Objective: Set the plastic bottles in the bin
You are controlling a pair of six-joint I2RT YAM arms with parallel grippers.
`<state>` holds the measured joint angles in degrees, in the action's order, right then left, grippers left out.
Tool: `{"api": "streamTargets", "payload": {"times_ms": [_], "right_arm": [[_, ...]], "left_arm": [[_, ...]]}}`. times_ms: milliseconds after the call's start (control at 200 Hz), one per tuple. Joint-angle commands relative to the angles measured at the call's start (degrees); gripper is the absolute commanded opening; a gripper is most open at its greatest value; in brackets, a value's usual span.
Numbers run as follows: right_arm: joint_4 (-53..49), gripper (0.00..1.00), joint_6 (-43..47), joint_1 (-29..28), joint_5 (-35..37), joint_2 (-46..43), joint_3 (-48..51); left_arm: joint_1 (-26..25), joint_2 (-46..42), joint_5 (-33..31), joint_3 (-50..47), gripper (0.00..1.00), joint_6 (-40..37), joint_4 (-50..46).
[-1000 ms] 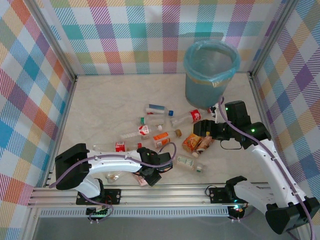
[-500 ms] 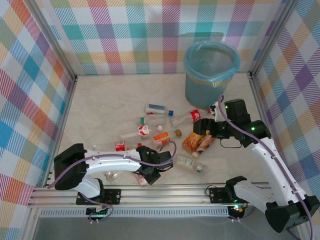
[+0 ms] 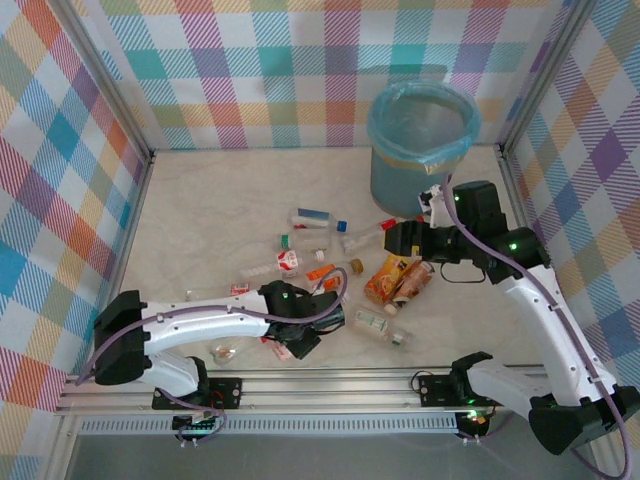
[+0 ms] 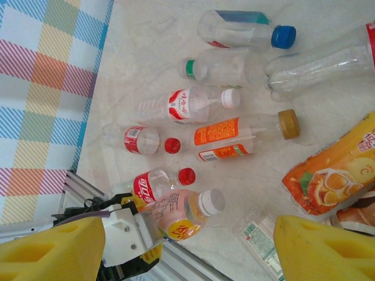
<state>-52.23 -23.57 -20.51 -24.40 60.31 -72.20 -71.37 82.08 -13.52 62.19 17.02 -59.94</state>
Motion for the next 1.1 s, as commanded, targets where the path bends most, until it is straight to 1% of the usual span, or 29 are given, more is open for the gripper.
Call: {"api": "streamTargets", "payload": {"times_ms": [0, 140, 250, 430, 535, 605, 730, 910, 1030, 1095], "right_arm": [[-1.6, 0.76, -0.5, -1.0, -2.2, 1.2, -3.3], [-1.8, 0.75, -0.5, -1.8, -2.9, 3.3, -6.8], [-1.2, 0.71, -1.1, -2.6, -3.8, 5.0, -9.8], [2.3, 0.64, -2.2, -3.7, -5.8, 8.2, -14.9], [4.4, 0.6, -2.3, -3.9, -6.2, 9.9, -18.0], [4.9, 0.59, -2.1, -3.9, -6.0, 11.1, -20.2], [4.0, 0.6, -0.9, -4.0, -5.9, 13.4, -24.3], [3.3, 0.6, 0.1, -3.9, -5.4, 15.4, -28.1], [2.1, 0.58, 0.7, -3.9, -4.4, 16.4, -29.6], [1.6, 0.54, 0.9, -3.9, -4.7, 17.0, -30.2]], "left_arm": [[0.8, -3.0, -2.8, 3.7, 0.63, 0.9, -4.4], [2.1, -5.8, -5.1, 8.2, 0.62, 0.4, -5.3], [4.2, -7.6, -5.5, 12.5, 0.62, -1.0, -4.5], [6.7, -8.8, -5.7, 20.0, 0.62, -4.9, 0.1], [8.1, -8.3, -6.2, 23.4, 0.6, -6.3, 5.1], [9.0, -7.7, -5.3, 24.5, 0.6, -6.4, 9.1], [9.5, -6.3, -2.5, 25.3, 0.6, -7.7, 14.7], [9.5, -4.1, -0.3, 26.5, 0.6, -8.8, 17.0], [9.6, -4.2, 0.6, 26.0, 0.6, -8.8, 18.5], [9.6, -4.5, 0.9, 25.6, 0.6, -8.7, 19.2]]}}
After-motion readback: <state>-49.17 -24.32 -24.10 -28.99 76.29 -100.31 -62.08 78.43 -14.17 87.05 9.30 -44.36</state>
